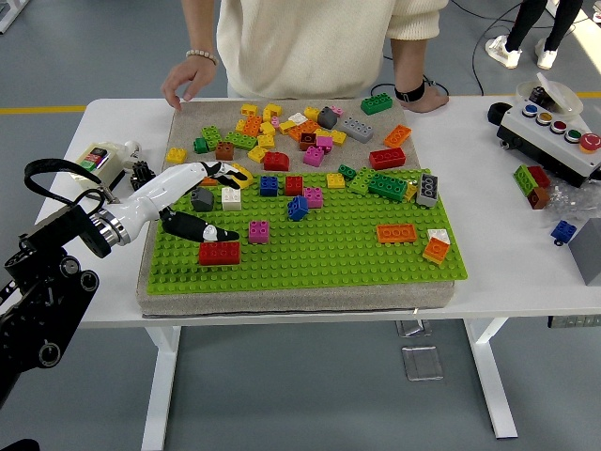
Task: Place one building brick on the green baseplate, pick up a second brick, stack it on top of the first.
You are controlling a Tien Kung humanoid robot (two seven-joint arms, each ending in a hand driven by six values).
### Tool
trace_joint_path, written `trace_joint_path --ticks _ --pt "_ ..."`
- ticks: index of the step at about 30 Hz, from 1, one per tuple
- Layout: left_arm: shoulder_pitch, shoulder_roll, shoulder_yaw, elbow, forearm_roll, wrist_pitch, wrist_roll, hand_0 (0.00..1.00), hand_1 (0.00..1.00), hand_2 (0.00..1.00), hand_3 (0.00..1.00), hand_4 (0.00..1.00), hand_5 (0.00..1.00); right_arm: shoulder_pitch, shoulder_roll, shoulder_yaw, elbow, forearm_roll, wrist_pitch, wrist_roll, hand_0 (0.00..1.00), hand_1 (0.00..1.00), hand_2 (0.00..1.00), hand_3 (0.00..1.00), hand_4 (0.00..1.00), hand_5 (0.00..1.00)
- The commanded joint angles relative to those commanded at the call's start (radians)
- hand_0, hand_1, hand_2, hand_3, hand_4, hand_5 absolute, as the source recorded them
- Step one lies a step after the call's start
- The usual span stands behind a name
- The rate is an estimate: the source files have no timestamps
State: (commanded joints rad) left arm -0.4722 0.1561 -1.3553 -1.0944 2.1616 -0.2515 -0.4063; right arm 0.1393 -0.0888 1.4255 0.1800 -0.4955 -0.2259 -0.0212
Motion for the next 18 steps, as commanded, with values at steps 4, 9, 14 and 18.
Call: trace_joint_path --ticks 4,9,14,18 --pt "-0.013 -0.016 0.009 0.018 0.016 0.009 0.002 0.690 0.677 0.653 0.689 0.731 0.002 0.001 -0.001 0.000 0.000 -0.001 0.000 0.001 0.743 0.664 0.713 0.600 0.918 0.507" --pt "-0.030 -0.036 0.014 0.044 0.030 0.025 0.002 0.690 0.677 0.653 0.689 0.731 0.002 0.002 -0.001 -0.003 0.000 -0.001 0.001 0.002 0.743 0.664 0.713 0.600 0.918 0.507" --pt "-0.041 -0.049 0.016 0.066 0.033 0.047 -0.003 0.656 0.617 0.581 0.599 0.540 0.002 0.002 -0.001 -0.007 0.000 -0.003 0.001 0.002 0.743 0.665 0.712 0.600 0.919 0.507" --pt "-0.044 -0.055 0.014 0.076 0.030 0.055 -0.006 0.631 0.597 0.560 0.572 0.487 0.002 0.003 -0.001 -0.009 0.000 -0.004 -0.002 0.003 0.743 0.665 0.713 0.600 0.918 0.505"
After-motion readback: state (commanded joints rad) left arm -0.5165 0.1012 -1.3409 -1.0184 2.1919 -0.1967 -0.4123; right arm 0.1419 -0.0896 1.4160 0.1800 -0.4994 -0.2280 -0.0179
